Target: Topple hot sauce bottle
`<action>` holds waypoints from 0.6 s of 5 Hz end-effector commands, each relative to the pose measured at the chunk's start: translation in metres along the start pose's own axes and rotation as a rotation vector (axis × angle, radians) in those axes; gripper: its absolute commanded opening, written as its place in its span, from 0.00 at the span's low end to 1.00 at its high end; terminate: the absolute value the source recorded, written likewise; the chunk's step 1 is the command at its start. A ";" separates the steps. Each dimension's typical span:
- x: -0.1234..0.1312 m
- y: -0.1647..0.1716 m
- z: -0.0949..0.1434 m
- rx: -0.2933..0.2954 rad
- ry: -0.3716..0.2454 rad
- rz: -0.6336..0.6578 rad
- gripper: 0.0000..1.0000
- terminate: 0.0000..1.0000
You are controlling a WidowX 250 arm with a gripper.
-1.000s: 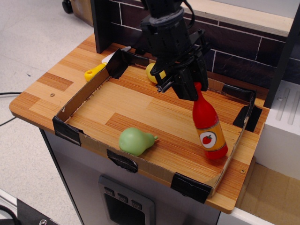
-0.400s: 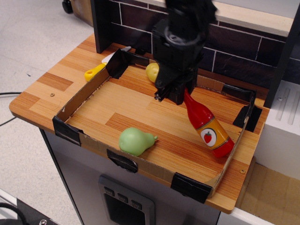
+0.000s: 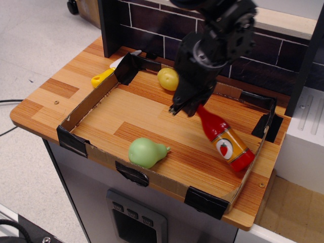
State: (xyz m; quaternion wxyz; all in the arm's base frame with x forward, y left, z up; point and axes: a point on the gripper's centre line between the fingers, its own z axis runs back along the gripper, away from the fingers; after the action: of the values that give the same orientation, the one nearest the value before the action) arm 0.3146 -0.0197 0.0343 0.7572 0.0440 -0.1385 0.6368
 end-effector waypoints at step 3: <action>0.029 -0.008 -0.009 -0.008 0.143 0.033 1.00 0.00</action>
State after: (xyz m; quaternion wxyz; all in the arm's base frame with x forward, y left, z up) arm 0.3187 0.0062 0.0236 0.7567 0.0082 -0.0681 0.6501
